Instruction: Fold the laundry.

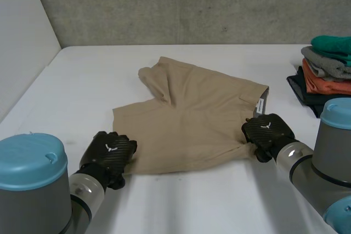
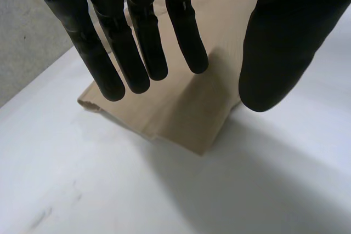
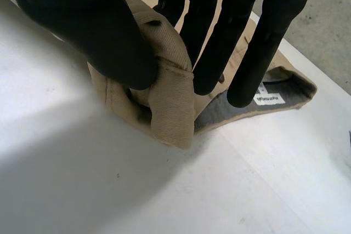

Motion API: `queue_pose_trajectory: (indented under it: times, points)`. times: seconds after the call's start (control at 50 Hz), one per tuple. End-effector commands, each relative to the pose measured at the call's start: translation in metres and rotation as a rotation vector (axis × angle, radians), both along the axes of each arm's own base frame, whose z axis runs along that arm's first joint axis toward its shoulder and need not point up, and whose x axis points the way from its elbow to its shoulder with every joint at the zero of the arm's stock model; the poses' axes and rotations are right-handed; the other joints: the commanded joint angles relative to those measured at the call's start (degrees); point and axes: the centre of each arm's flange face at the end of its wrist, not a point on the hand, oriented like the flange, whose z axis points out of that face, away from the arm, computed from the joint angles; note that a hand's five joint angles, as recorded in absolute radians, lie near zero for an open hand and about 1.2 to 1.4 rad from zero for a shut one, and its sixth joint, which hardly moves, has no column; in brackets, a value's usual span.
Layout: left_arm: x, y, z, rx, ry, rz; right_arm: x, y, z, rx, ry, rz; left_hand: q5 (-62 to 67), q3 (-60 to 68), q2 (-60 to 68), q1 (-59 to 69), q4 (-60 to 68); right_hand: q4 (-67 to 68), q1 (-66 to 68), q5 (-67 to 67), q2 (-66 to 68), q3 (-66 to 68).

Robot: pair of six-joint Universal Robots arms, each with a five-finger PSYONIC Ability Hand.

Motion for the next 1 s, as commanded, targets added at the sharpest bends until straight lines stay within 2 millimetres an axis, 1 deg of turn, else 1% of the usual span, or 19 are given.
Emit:
queue_pose_trajectory:
  times: [0.02,0.22,0.32,0.34,0.36,0.4,0.48,0.62,0.66,0.68,0.7,0.74,0.78,0.84,0.86,0.92,0.96,0.98,1.0]
  points:
    - [0.003,-0.014,-0.009,-0.019,0.013,0.037,-0.001,0.001,-0.002,0.012,0.001,-0.001,3.83,3.31,3.50,3.32,3.71,10.96,18.14,11.88,12.08,10.74]
    - [-0.003,-0.039,-0.036,-0.013,0.004,0.063,-0.001,0.002,-0.003,0.015,0.002,0.000,6.67,6.15,6.35,6.16,6.56,10.96,18.14,11.88,12.08,10.74]
    - [-0.007,-0.047,-0.041,-0.017,0.004,0.064,0.000,0.002,-0.003,0.015,0.002,0.003,37.04,36.52,36.72,36.53,36.93,9.35,16.53,10.27,10.48,9.14]
    - [-0.008,-0.047,-0.041,-0.018,0.004,0.062,0.000,0.002,-0.003,0.015,0.002,0.003,37.11,36.59,36.79,36.60,37.00,3.01,10.19,3.93,4.13,2.79]
    - [-0.009,-0.048,-0.040,-0.021,0.008,0.063,-0.001,0.003,-0.003,0.013,0.005,0.003,37.11,36.59,36.79,36.60,37.00,-16.54,-9.36,-15.62,-15.41,-16.75]
    - [-0.009,-0.049,-0.038,-0.030,0.014,0.064,-0.002,0.001,0.000,0.000,0.018,0.002,37.11,36.59,36.79,36.60,37.00,-29.11,-21.93,-28.19,-27.98,-29.33]
    - [-0.008,-0.059,-0.033,-0.049,0.028,0.083,-0.005,0.001,0.007,0.000,0.040,0.002,37.11,36.59,36.79,36.60,37.00,-38.60,-31.42,-37.68,-37.48,-38.82]
    - [-0.008,-0.068,-0.027,-0.067,0.044,0.097,-0.011,0.002,0.003,0.035,0.083,-0.001,37.11,36.59,36.79,36.60,37.00,-37.60,-30.42,-36.68,-36.47,-37.82]
    - [-0.009,-0.068,-0.026,-0.069,0.046,0.096,-0.011,0.000,-0.003,0.038,0.096,-0.003,37.11,36.59,36.79,36.60,37.00,-27.73,-20.55,-26.81,-26.60,-27.94]
    - [-0.009,-0.067,-0.026,-0.069,0.046,0.094,-0.012,-0.001,-0.004,0.040,0.099,-0.004,37.11,36.59,36.79,36.60,37.00,-13.85,-6.67,-12.93,-12.72,-14.06]
    - [-0.009,-0.066,-0.026,-0.065,0.043,0.093,-0.012,-0.004,-0.004,0.028,0.096,-0.009,37.11,36.59,36.79,36.60,37.00,10.71,17.89,11.63,11.84,10.49]
    - [-0.008,-0.065,-0.024,-0.065,0.043,0.091,-0.012,-0.008,-0.001,-0.001,0.088,-0.013,37.11,36.59,36.79,36.60,37.00,10.96,18.14,11.88,12.08,10.74]
    - [-0.006,-0.059,-0.019,-0.066,0.031,0.085,-0.012,-0.008,0.001,-0.015,0.088,-0.013,37.11,36.59,36.79,36.60,37.00,10.96,18.14,11.88,12.08,10.74]
    - [-0.001,-0.040,-0.001,-0.048,0.019,0.068,-0.013,-0.005,0.022,-0.069,0.081,-0.014,37.11,36.59,36.79,36.60,37.00,10.96,18.14,11.88,12.08,10.74]
    - [0.000,-0.034,0.004,-0.041,0.013,0.058,-0.015,-0.001,0.035,-0.094,0.089,-0.010,37.11,36.59,36.79,36.60,37.00,10.96,18.14,11.88,12.08,10.74]
    - [0.004,-0.009,0.030,-0.024,0.001,0.024,-0.019,0.011,0.061,-0.122,0.132,0.013,37.11,36.59,36.79,36.60,37.00,10.96,18.14,11.88,12.08,10.74]
    - [0.009,0.010,0.055,-0.037,0.005,-0.001,-0.022,0.017,0.075,-0.133,0.160,0.025,37.11,36.59,36.79,36.60,37.00,10.96,18.14,11.88,12.08,10.74]
    - [0.012,0.014,0.064,-0.048,0.011,-0.002,-0.026,0.020,0.094,-0.159,0.193,0.029,37.11,36.59,36.79,36.60,37.00,10.96,18.14,11.88,12.08,10.74]
    - [0.017,0.023,0.084,-0.081,0.029,-0.008,-0.028,0.021,0.101,-0.169,0.208,0.032,37.11,36.59,36.79,36.60,37.00,10.96,18.14,11.88,12.08,10.74]
